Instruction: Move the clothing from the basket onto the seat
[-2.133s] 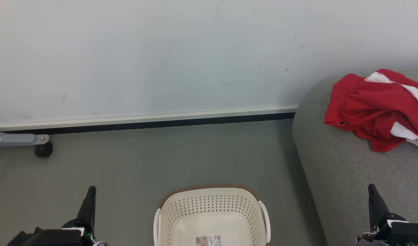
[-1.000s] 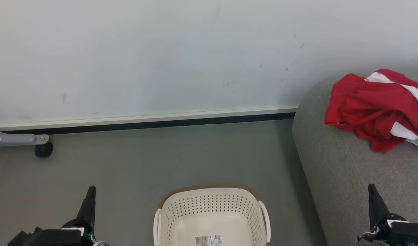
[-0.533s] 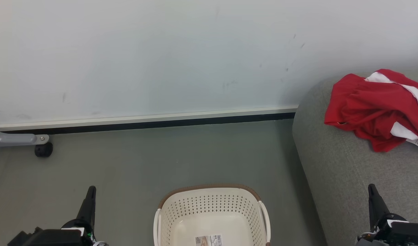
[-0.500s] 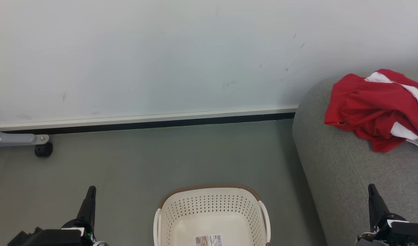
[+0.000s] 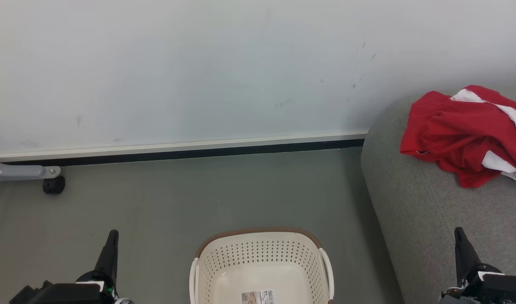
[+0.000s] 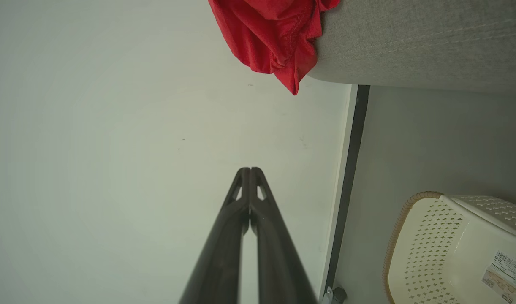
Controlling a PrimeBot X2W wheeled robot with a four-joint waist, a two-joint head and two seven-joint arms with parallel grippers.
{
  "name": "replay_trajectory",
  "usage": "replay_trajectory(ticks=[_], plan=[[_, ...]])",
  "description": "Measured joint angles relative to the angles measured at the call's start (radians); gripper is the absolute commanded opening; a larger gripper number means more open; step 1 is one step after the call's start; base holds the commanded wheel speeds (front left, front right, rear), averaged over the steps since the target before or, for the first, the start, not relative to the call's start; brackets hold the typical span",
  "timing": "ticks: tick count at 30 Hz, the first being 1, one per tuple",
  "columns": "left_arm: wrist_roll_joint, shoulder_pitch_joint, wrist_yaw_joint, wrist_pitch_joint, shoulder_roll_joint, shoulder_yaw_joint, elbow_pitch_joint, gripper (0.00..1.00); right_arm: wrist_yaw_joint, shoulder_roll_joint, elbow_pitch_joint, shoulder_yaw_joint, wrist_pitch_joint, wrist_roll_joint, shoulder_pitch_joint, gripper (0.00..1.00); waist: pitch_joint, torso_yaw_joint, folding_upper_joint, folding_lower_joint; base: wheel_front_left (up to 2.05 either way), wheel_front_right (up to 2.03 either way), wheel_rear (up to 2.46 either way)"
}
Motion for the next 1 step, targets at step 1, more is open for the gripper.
replay_trajectory(ticks=[1], plan=[[0.000, 0.000, 0.000, 0.000, 0.000, 0.000, 0.000, 0.00, 0.000, 0.000, 0.000, 0.000, 0.000, 0.000, 0.000, 0.00, 0.000, 0.000, 0.0000, 0.0000, 0.00, 0.00, 0.00]])
